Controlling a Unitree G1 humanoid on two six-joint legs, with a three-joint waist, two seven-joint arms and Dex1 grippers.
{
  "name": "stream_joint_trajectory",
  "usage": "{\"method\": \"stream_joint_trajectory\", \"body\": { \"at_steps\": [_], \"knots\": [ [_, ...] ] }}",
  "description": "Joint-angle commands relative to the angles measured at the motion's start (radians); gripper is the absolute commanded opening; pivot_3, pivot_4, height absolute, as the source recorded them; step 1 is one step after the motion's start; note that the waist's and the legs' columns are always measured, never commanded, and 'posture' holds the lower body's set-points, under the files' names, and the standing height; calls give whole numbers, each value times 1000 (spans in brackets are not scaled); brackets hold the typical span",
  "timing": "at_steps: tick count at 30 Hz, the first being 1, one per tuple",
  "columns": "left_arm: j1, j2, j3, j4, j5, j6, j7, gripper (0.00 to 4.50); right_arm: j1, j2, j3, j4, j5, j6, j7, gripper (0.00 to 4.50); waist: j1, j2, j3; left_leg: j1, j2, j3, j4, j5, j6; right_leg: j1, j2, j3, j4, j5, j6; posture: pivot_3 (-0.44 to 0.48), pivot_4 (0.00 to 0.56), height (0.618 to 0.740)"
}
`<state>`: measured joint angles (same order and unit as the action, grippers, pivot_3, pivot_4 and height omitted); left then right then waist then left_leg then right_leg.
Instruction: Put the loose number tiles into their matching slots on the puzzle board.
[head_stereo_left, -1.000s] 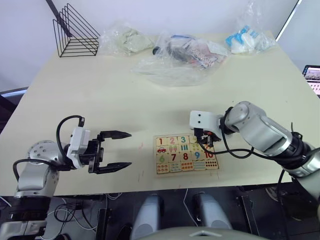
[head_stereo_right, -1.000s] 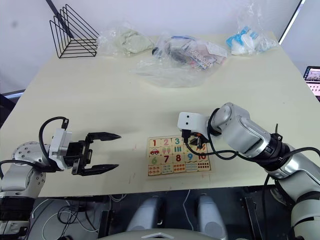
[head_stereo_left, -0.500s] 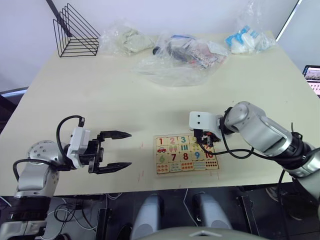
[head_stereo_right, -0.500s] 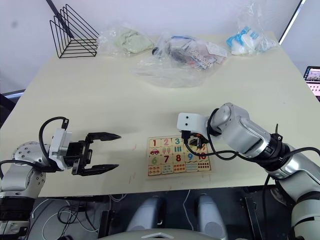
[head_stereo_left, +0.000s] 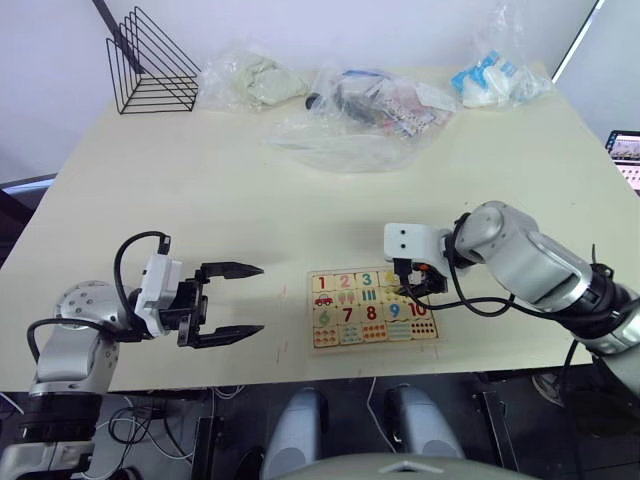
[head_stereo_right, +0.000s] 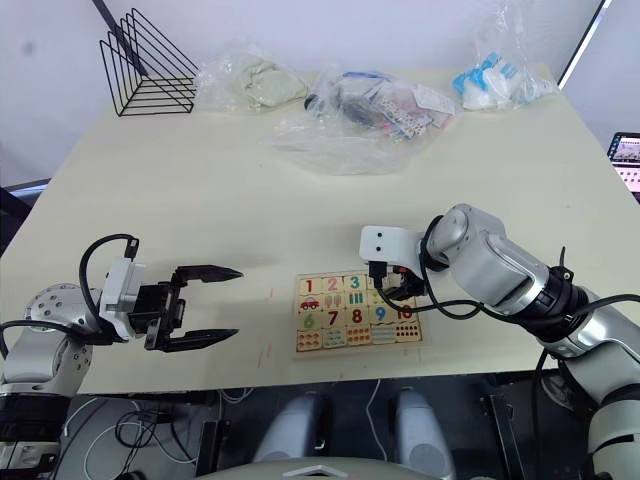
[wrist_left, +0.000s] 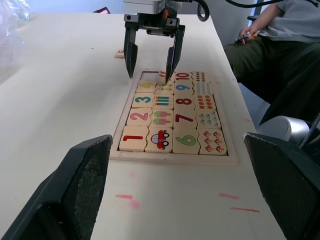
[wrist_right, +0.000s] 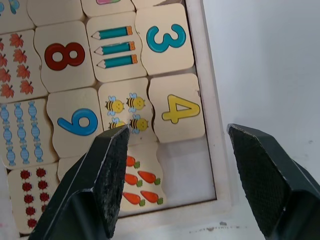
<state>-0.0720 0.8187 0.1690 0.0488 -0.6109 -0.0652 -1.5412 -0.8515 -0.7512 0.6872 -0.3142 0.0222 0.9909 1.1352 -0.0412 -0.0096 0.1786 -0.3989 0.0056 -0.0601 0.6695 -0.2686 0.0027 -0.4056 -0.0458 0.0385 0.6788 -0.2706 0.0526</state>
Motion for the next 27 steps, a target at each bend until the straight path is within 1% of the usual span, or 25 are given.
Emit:
{"method": "stream_joint_trajectory", "body": {
  "at_steps": [1,3,6,7,9,10,11,12,13,15,19,27],
  "knots": [
    [4,0,27,-30,-5,-6,0,4500,15,-13,-85,-17,37,-48,8,3254,0,0,0,0,0,0,0,0,0,0,0,0,0,0,0,0,150,740],
    [5,0,27,-29,-5,-6,0,4500,41,-18,-120,-12,54,-85,8,3254,0,0,0,0,0,0,0,0,0,0,0,0,0,0,0,0,150,740],
    [3,-2,26,-23,-3,-10,-3,4500,112,-10,-212,7,96,-154,-12,3254,2,0,0,0,0,0,0,0,0,0,0,0,0,0,0,0,150,740],
    [2,-3,25,-21,-3,-11,-3,4500,133,0,-244,14,114,-174,-19,3020,2,0,0,0,0,0,0,0,0,0,0,0,0,0,0,0,150,740],
    [1,-4,24,-16,-2,-14,-6,4500,177,13,-294,23,142,-223,-28,2214,0,0,0,0,0,0,0,0,0,0,0,0,0,0,0,0,150,740],
    [1,-5,24,-14,-2,-15,-8,4500,200,21,-316,26,153,-250,-35,1867,1,-1,0,0,0,1,0,0,0,0,0,0,0,0,0,0,150,740],
    [0,-5,24,-11,-2,-16,-10,4500,221,34,-339,32,168,-275,-41,1627,1,-1,0,0,0,0,0,0,0,0,0,0,0,0,0,0,150,740],
    [0,-5,24,-8,-1,-17,-12,4500,240,45,-356,41,173,-297,-52,1246,1,-1,0,0,0,0,0,0,0,0,0,0,0,0,0,0,150,740],
    [-1,-6,23,-6,-1,-18,-13,4500,261,59,-375,54,181,-329,-62,600,1,-1,0,0,0,0,0,0,0,0,0,0,0,0,0,0,150,740],
    [-4,-6,23,-1,0,-20,-16,4500,292,83,-404,80,195,-377,-77,62,1,-1,0,0,0,1,0,0,0,0,0,0,0,0,0,0,150,740],
    [-7,-7,23,9,3,-25,-21,4500,359,133,-443,128,220,-478,-90,62,1,-1,0,0,0,1,0,0,0,0,0,0,0,0,0,0,150,740],
    [-5,-11,26,16,6,-31,-27,4500,418,149,-412,236,172,-595,-88,62,1,-1,0,0,0,1,0,0,0,0,0,1,0,0,0,0,150,740]
  ]
}}
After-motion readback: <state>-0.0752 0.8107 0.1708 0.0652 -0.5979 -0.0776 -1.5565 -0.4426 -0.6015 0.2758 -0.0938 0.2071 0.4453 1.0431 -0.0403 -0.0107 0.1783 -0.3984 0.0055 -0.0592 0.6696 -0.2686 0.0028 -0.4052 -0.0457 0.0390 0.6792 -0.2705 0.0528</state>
